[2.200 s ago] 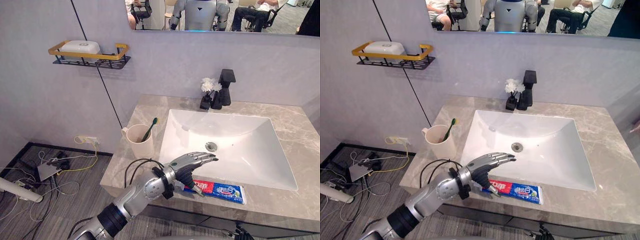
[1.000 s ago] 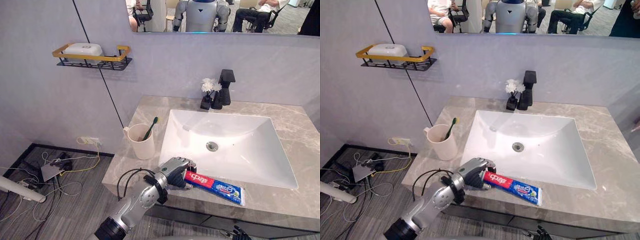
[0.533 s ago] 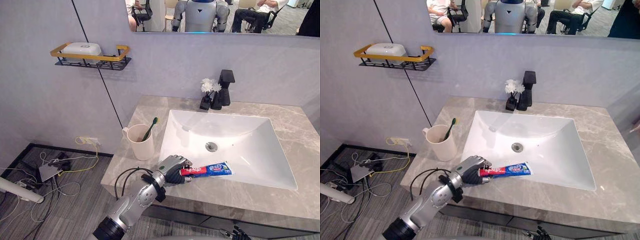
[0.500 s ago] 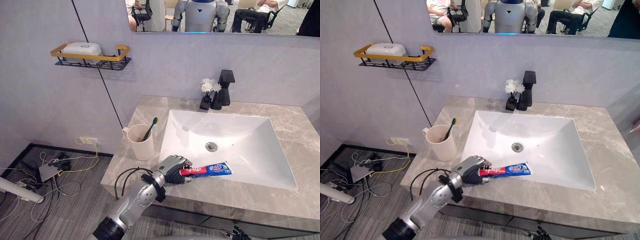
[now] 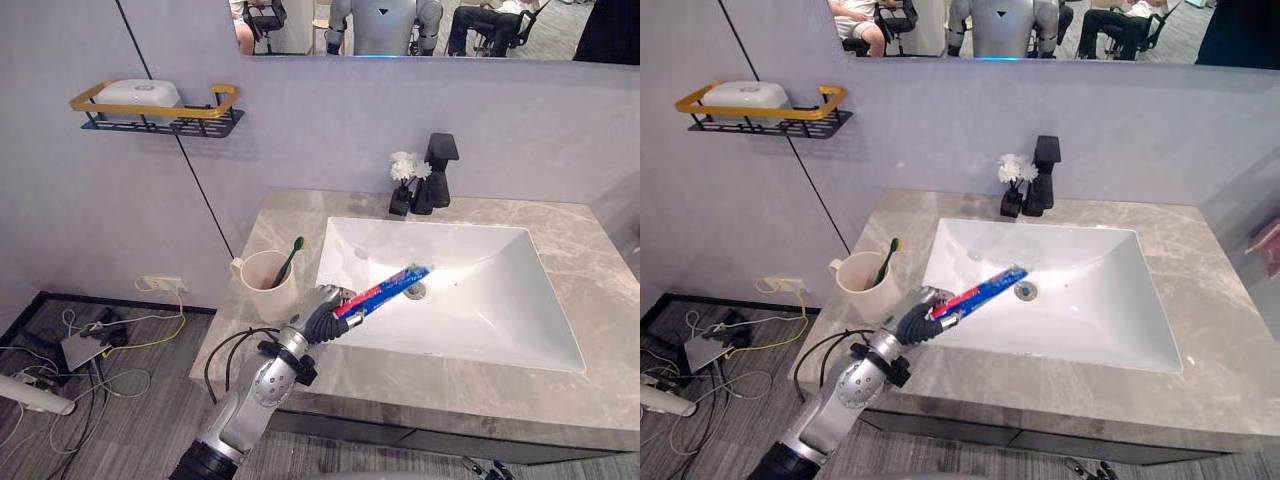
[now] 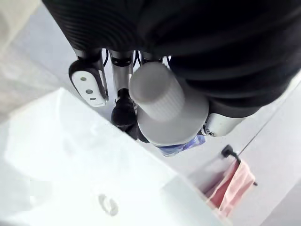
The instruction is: Organize washtable
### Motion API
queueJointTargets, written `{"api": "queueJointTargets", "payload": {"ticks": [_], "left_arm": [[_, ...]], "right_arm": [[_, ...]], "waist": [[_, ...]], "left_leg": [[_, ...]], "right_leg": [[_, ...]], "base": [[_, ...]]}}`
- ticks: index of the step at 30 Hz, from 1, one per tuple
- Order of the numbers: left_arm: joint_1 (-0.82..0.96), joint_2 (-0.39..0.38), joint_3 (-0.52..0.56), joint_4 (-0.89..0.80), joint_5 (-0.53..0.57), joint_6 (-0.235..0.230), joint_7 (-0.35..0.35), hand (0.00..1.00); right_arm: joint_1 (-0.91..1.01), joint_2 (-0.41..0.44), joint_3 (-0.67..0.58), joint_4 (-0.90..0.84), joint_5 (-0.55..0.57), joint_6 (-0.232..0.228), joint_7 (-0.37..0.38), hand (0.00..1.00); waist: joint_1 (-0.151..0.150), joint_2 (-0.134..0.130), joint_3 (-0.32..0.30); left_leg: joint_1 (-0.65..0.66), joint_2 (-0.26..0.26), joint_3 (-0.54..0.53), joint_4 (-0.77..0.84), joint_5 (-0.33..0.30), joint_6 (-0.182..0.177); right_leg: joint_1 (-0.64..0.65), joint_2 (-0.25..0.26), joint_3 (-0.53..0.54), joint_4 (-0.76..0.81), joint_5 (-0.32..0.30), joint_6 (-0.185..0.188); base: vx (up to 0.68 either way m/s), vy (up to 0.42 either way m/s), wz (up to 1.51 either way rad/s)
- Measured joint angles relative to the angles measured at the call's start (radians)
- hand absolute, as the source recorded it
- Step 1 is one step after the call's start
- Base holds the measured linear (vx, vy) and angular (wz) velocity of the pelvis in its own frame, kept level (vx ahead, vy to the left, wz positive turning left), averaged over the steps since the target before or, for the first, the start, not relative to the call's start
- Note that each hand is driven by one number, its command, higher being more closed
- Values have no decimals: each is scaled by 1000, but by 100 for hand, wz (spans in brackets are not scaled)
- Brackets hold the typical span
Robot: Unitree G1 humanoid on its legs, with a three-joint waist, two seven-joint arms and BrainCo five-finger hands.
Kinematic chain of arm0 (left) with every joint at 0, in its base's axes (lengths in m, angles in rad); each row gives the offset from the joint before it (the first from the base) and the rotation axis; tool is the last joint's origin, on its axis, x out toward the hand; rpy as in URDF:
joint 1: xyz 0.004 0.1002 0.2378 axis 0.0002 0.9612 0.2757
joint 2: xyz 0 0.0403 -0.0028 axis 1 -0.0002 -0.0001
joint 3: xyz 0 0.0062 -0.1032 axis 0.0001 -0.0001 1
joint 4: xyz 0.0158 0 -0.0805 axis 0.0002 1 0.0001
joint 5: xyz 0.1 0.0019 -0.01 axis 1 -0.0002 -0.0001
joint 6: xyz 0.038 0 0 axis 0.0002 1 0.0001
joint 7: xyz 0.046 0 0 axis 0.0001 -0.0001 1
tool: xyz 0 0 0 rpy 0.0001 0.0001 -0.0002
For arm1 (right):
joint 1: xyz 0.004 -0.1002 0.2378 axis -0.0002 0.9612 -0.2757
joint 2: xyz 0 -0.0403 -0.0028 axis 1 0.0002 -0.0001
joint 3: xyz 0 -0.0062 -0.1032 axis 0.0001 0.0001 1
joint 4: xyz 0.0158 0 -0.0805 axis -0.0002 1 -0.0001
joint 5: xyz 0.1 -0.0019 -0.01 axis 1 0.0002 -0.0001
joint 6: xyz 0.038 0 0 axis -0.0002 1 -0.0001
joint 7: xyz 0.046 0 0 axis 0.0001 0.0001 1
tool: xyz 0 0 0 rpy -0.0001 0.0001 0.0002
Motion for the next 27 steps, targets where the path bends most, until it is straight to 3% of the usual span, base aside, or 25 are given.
{"api": "queueJointTargets", "payload": {"ticks": [9,17,23,27], "left_arm": [[59,-84,91,-128,-68,-16,52,100],[119,-108,124,-202,-116,-29,54,100],[155,-122,147,-245,-156,-51,49,100],[156,-120,134,-245,-177,-61,22,100]], "right_arm": [[90,3,-115,-249,29,-1,-17,0],[149,24,-282,-698,144,-7,-16,0],[162,30,-383,-1077,154,-53,-14,0],[138,-5,-387,-1273,153,-89,14,0]], "waist": [[-24,-9,-5],[-30,-12,-16],[-32,-7,-21],[-38,-3,-27]], "left_leg": [[-13,19,52,42,-31,-4],[-27,41,90,58,-42,-11],[-29,64,130,81,-59,-24],[-33,68,137,82,-59,-24]], "right_leg": [[-32,9,53,21,0,0],[-66,26,94,30,0,0],[-86,43,131,39,0,0],[-104,48,142,49,-1,-1]], "base": [[3,-10,-19],[-7,-29,-15],[-11,-32,-20],[-18,-34,-13]]}}
